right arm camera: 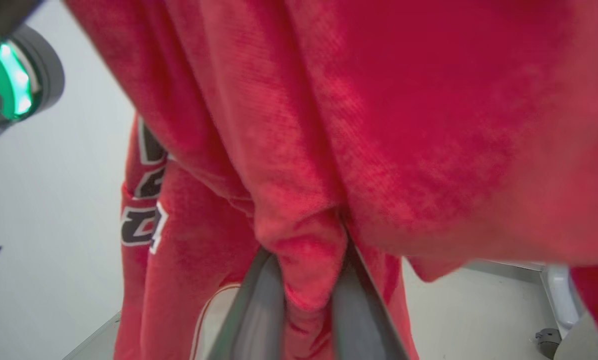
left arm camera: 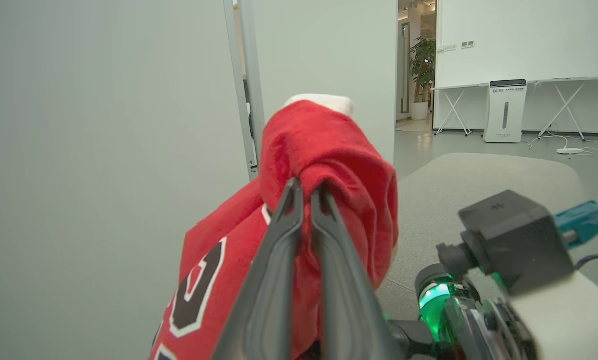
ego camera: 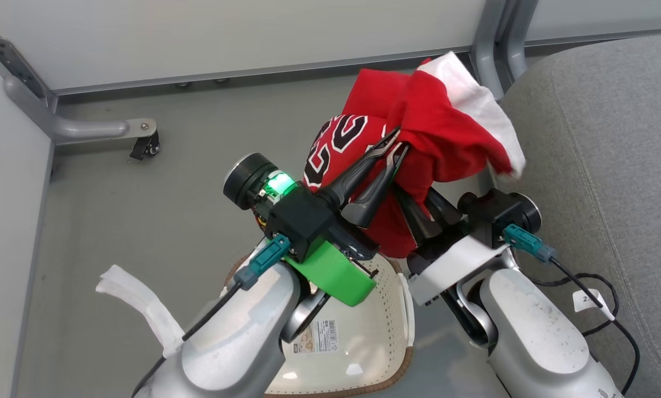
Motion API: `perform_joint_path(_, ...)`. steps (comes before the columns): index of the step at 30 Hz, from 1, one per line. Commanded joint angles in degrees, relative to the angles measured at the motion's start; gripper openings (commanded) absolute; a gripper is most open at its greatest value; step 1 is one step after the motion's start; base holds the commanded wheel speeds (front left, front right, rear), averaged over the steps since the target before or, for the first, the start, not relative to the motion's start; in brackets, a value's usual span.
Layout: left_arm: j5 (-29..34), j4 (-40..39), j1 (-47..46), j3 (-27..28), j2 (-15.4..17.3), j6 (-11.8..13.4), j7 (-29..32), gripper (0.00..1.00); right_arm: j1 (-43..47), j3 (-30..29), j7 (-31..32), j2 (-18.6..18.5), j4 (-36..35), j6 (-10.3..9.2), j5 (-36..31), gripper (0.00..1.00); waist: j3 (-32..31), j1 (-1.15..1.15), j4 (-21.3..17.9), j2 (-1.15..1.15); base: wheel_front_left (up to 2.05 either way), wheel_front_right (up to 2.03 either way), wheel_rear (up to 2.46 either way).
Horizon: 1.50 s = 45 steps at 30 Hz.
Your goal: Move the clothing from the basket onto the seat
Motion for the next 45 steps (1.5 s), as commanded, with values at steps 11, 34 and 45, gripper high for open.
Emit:
perform_joint_path(11,-1.05,2.43,0.22,1.15,0.87,0.44,-0.75,0.00,2.65,0.09,-0.28,-0.18,-2.46,-0.06,0.08,0.00,0.31,0.00,-1.39,0.55,0.00,0.00,0.00)
perform_joint_path(34,0.79,2.10,5.51,3.76,1.88,1.37,-0.97,1.00,4.86,-2.54,-0.28,-0.18,-3.80,-0.06,-0.80,0.00,-1.44,0.00,-0.53,0.55,0.00,0.00,0.00)
perform_joint_path(45,3.00,0.38,9.90,9.67,4.48,1.76,-0.97,1.00,6.07,-4.27,-0.29,-0.18,-4.56,-0.06,-2.73,0.00,-0.88,0.00,-1.38,0.55,0.00,0.00,0.00)
